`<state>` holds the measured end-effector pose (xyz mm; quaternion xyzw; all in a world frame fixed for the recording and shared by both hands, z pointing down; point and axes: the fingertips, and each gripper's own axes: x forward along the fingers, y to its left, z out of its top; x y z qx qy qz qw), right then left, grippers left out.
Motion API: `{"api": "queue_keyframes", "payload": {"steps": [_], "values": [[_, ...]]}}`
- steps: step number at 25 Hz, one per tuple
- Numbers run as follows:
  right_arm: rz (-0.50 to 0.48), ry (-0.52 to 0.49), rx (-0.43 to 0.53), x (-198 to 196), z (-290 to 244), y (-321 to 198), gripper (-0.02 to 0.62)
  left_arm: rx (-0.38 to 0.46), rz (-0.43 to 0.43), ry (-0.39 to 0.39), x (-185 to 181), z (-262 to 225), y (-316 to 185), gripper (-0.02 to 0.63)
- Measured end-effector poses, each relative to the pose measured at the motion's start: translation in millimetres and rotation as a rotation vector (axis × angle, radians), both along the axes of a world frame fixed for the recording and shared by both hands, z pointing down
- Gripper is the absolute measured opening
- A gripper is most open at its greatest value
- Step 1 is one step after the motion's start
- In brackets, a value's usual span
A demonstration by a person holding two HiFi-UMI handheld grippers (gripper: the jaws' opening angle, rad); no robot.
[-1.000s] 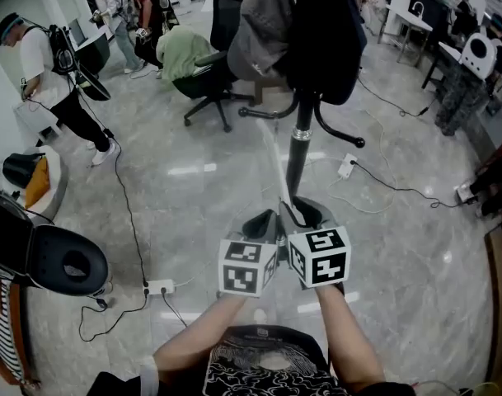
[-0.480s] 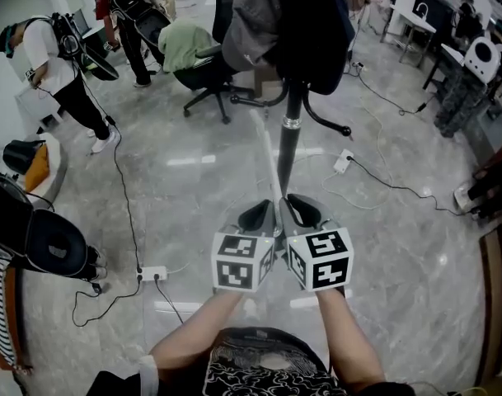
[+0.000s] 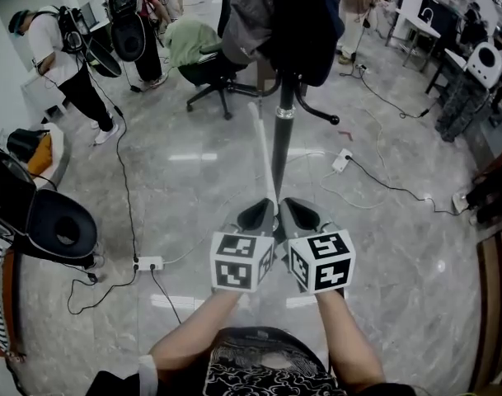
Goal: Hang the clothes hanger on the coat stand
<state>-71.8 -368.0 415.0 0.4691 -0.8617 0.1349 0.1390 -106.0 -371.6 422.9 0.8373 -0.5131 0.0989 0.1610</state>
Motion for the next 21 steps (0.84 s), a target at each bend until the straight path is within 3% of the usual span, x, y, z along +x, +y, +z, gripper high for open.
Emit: {"api": "queue_keyframes", "payload": {"steps": [21], "values": [[-0.026, -0.013, 0.006, 8.0, -5.1, 29.5, 0.0, 0.015, -0.016, 0.01, 8.8, -10.6, 25.4, 0.005]]}}
